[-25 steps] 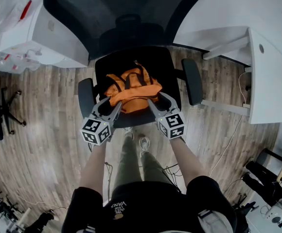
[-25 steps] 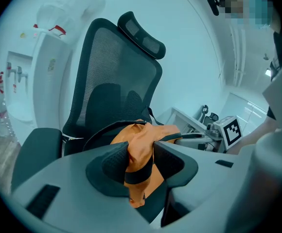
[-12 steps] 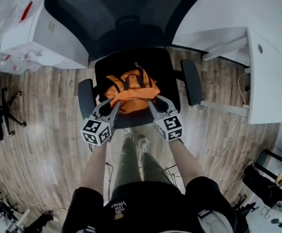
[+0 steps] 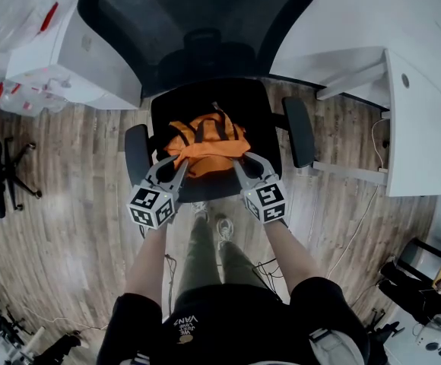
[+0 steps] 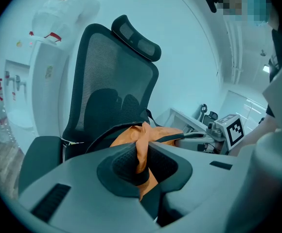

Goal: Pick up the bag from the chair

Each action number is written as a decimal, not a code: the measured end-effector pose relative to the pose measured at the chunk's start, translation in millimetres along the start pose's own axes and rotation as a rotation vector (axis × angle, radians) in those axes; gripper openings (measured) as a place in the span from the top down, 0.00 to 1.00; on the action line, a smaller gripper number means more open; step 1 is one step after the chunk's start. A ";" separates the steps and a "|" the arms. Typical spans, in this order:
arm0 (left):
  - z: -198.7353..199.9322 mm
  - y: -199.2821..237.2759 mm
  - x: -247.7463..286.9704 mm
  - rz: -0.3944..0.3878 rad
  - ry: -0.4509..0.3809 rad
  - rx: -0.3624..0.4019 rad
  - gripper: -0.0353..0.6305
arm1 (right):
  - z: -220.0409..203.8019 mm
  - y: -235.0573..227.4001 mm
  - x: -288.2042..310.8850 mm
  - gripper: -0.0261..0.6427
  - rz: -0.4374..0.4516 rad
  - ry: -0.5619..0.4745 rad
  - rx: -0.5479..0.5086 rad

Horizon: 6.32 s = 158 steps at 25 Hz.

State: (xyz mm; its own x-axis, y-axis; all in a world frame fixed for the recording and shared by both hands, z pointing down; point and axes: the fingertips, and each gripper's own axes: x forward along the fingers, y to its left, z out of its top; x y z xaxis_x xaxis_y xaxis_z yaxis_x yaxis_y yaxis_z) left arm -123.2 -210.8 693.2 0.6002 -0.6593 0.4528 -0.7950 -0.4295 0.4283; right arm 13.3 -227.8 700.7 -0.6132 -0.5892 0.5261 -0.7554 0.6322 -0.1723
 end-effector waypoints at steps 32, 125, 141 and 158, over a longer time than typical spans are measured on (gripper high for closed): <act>84.9 -38.3 -45.4 -0.018 -0.129 0.097 0.88 | 86.3 21.3 -52.4 0.91 -0.030 -0.133 -0.015; 264.3 -250.4 -250.4 -0.080 -0.529 0.427 0.88 | 287.9 119.2 -304.7 0.92 -0.036 -0.528 -0.218; 274.7 -263.6 -260.8 -0.084 -0.555 0.462 0.88 | 298.5 122.3 -317.2 0.92 -0.042 -0.567 -0.219; 272.4 -266.3 -266.1 -0.083 -0.565 0.453 0.88 | 296.4 125.5 -318.1 0.92 -0.047 -0.563 -0.224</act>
State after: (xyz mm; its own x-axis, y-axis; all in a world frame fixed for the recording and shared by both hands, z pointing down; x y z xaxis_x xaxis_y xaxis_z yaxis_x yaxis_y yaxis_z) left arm -95.2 -89.1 245.7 0.6205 -0.7786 -0.0930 -0.7805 -0.6247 0.0229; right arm 45.2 -110.1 264.9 -0.6546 -0.7559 -0.0033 -0.7550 0.6536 0.0520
